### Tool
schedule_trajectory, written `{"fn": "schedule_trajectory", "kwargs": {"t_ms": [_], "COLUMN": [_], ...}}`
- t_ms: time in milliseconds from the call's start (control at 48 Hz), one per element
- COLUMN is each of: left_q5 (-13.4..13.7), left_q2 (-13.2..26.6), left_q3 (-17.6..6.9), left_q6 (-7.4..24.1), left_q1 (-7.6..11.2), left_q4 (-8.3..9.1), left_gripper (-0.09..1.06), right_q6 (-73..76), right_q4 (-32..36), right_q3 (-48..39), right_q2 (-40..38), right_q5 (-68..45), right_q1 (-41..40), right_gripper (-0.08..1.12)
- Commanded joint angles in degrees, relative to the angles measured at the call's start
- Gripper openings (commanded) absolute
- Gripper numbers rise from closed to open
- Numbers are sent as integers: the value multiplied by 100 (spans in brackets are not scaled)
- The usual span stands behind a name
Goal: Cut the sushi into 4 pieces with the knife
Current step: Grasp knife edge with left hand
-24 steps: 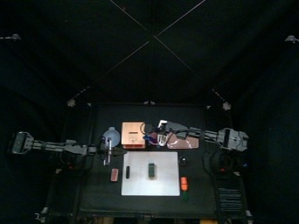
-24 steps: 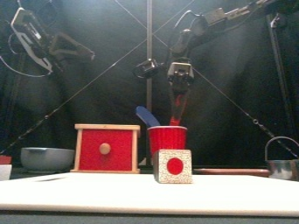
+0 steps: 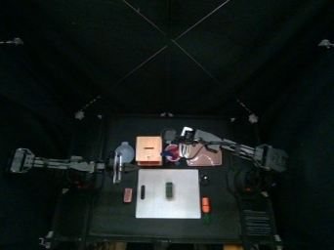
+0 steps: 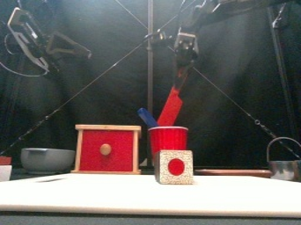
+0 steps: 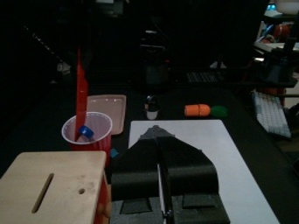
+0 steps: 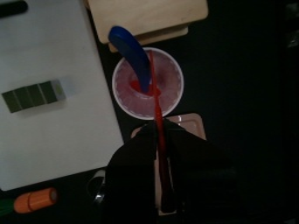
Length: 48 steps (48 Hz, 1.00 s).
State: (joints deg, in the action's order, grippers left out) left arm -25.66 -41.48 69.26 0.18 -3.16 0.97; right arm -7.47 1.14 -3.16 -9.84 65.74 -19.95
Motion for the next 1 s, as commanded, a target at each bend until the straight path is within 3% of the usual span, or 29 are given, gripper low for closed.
{"fn": "schedule_trajectory", "kwargs": {"t_ms": [21,229,396,521,667,833,1000], "left_q5": [-62,-62,-176,-229,-202,18,615], "left_q2": [-9,-9,-9,70,325,817,1283], "left_q3": [-97,-158,-237,-334,-563,-976,-1406], "left_q6": [-9,-9,-18,-26,-35,-18,-9], "left_q1": [-18,-18,9,62,167,202,202], "left_q4": [-44,-105,-105,-123,-149,-237,-264], "left_gripper": [11,34,51,63,75,92,98], "right_q6": [9,-9,-9,0,-9,-9,-9], "right_q4": [-105,-527,-791,-993,-1222,-1266,-1248], "right_q3": [-246,-1793,-3410,-4386,-4852,-4878,-4746], "right_q2": [-738,-1775,-2364,-2549,-2470,-2206,-1907], "right_q5": [-316,-2338,-4579,-6126,-7049,-7330,-7330], "right_q1": [167,598,870,1169,1389,1556,1600], "right_gripper": [32,32,32,32,32,32,32]}}
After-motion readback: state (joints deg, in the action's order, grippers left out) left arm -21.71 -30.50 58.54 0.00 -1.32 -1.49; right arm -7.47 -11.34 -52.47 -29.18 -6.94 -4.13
